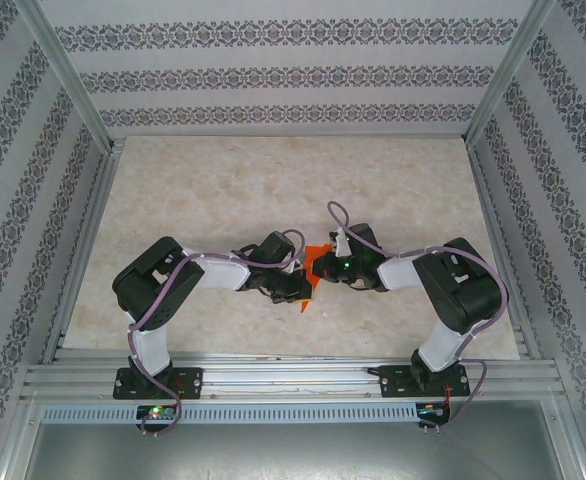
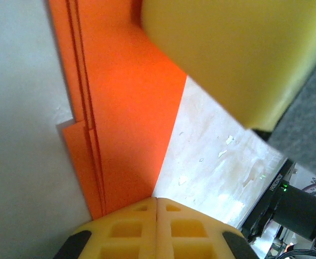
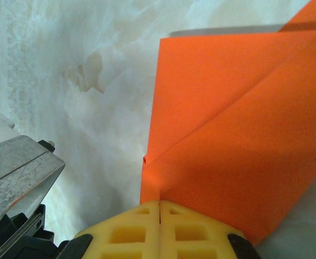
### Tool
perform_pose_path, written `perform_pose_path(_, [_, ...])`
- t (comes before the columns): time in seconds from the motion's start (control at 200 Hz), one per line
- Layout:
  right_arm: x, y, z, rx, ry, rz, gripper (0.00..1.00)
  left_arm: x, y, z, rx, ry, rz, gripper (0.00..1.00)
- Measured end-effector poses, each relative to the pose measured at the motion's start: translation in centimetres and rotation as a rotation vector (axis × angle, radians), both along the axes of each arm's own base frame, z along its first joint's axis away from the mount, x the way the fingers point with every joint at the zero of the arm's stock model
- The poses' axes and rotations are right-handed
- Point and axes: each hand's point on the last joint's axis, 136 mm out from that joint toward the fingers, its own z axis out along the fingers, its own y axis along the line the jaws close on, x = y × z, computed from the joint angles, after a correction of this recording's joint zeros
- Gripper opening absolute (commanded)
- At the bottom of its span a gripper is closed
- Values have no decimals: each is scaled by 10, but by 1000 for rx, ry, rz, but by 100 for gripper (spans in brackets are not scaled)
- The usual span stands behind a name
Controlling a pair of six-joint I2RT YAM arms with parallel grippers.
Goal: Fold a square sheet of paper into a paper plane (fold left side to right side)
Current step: Fold the wing for the fifth time at the center of the table.
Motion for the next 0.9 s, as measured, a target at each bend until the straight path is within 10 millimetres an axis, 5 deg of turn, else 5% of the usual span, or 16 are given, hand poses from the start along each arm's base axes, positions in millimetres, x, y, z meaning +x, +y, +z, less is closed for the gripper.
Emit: perform_pose_path(0.899, [41, -36, -1, -29, 58, -110, 0, 0, 0, 0, -1, -1, -1, 0])
